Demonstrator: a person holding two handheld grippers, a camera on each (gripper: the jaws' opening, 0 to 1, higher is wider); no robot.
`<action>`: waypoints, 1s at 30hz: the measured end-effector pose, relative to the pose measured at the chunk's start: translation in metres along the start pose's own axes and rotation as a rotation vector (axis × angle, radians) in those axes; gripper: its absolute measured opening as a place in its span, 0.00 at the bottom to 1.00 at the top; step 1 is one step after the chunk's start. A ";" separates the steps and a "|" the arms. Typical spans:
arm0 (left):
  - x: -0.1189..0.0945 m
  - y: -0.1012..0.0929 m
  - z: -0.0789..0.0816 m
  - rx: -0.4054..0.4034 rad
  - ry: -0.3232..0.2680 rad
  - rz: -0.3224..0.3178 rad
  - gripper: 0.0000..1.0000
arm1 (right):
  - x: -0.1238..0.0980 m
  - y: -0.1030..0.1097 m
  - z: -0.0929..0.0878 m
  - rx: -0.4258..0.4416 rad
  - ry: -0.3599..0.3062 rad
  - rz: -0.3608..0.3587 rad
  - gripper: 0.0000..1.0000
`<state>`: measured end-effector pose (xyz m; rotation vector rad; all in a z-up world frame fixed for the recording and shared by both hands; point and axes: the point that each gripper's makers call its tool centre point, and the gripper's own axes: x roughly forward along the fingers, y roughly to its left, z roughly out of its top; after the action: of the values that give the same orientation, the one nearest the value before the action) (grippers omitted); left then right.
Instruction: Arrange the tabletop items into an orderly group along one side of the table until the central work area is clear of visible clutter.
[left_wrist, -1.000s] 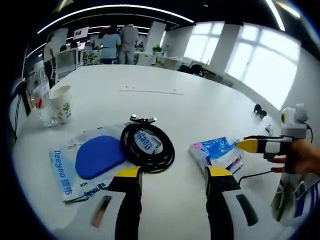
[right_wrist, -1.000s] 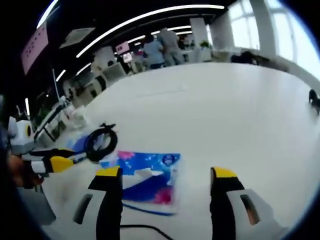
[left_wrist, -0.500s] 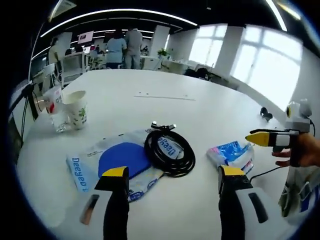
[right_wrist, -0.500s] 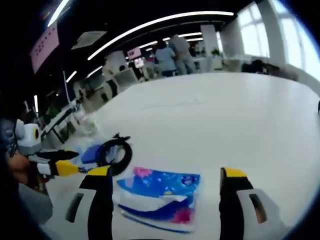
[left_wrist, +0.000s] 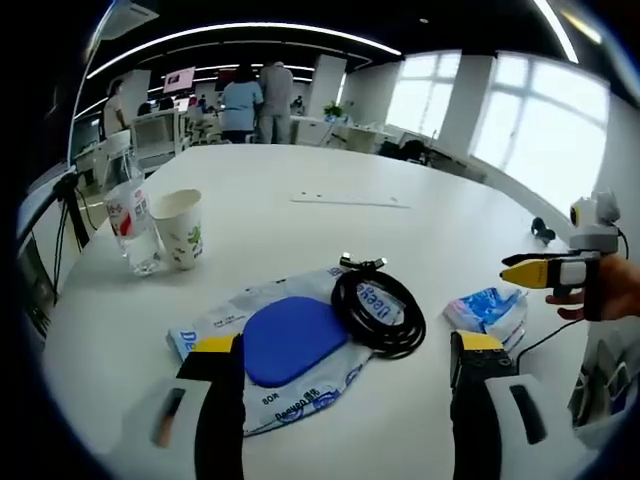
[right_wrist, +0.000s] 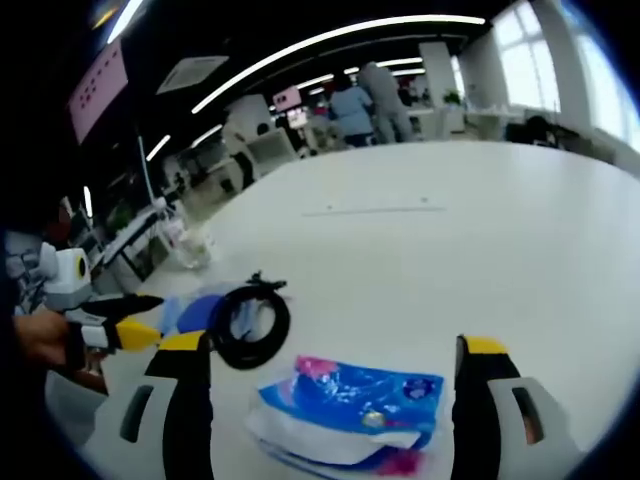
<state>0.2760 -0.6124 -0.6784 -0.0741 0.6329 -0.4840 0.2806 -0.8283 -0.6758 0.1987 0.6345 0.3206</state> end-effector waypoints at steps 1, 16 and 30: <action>0.001 0.001 0.000 -0.004 0.001 -0.002 0.87 | 0.003 0.003 0.000 -0.004 0.006 0.004 1.00; 0.018 0.012 0.005 -0.039 0.024 0.004 0.99 | 0.038 0.023 0.008 -0.059 0.062 0.054 1.00; 0.042 0.025 0.009 -0.006 0.058 0.048 0.99 | 0.063 0.015 0.007 -0.076 0.108 0.020 0.97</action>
<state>0.3211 -0.6098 -0.6999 -0.0502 0.6917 -0.4388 0.3296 -0.7928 -0.7006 0.1158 0.7264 0.3764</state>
